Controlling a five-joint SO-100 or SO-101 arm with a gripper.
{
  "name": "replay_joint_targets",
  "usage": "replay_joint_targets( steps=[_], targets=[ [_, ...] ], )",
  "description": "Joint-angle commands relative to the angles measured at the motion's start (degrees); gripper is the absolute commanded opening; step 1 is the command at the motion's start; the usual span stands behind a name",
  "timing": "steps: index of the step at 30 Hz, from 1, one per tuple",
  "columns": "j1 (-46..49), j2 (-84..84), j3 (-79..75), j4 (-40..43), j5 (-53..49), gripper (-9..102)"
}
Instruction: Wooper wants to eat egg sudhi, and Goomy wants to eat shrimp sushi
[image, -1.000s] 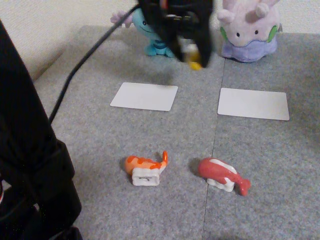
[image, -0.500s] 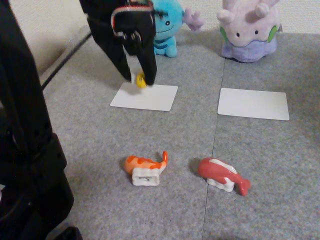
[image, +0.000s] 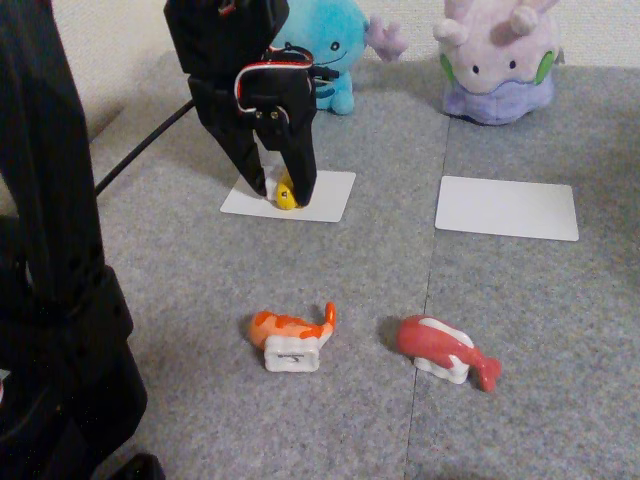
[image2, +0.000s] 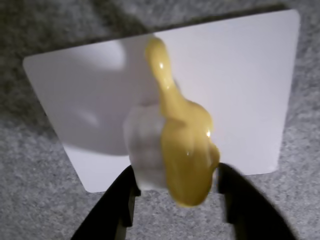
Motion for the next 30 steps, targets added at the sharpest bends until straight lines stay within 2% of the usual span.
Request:
replay_joint_targets(
  steps=[1, 9, 14, 17, 26, 30],
  targets=[
    [0.1, 0.5, -2.1, -0.5, 0.2, 29],
    [0.0, 1.9, -2.1, 1.4, -0.8, 39],
    [-0.2, 10.5, -2.1, 10.2, -2.1, 39],
    [-0.1, 17.3, -2.0, 17.0, -10.1, 39],
    [4.7, 27.0, -1.4, 38.5, -46.7, 38],
    [11.2, 26.9, -1.2, 39.5, -57.8, 38]
  ],
)
